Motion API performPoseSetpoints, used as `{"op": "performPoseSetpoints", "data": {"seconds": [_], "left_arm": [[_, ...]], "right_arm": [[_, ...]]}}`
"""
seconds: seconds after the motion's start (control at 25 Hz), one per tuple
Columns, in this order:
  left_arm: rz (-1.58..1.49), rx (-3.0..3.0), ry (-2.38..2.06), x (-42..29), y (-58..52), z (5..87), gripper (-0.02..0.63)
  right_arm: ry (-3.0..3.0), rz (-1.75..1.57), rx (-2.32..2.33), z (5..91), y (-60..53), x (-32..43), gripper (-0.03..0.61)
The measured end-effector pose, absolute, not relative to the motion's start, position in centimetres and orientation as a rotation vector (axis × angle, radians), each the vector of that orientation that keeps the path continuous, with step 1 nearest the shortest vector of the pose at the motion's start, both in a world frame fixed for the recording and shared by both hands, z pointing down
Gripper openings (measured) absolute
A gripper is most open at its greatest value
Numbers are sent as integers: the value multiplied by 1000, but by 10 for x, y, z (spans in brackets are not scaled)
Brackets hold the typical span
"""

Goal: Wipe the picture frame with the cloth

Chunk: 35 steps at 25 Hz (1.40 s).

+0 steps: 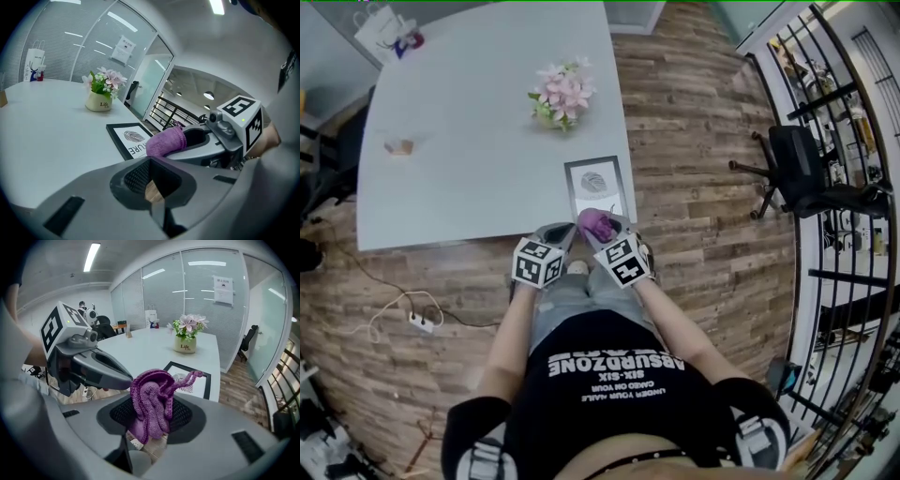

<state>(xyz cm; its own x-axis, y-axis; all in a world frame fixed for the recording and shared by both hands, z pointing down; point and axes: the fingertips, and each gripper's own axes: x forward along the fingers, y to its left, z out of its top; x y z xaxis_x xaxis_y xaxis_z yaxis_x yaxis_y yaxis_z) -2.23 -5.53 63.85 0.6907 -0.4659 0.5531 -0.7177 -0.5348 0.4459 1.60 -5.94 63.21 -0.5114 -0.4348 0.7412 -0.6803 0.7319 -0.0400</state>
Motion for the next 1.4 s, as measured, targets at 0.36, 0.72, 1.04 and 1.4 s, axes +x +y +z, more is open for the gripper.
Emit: {"op": "performPoseSetpoints", "data": {"seconds": [0.36,0.72,1.04,1.4], "left_arm": [[526,2218,-877,-22,-65,651,14],[547,2220,-863,-21,-75,663,14],[573,2222,-854,-13,-85,667,14],[636,2221,-848,-9,-97,677,14]], "right_arm": [[-2147,466,823,652,-83,9,184],[-2128,467,822,661,-111,1,184],[-2120,433,812,665,-134,-7,184],[-2118,394,814,667,-177,-14,184]]}}
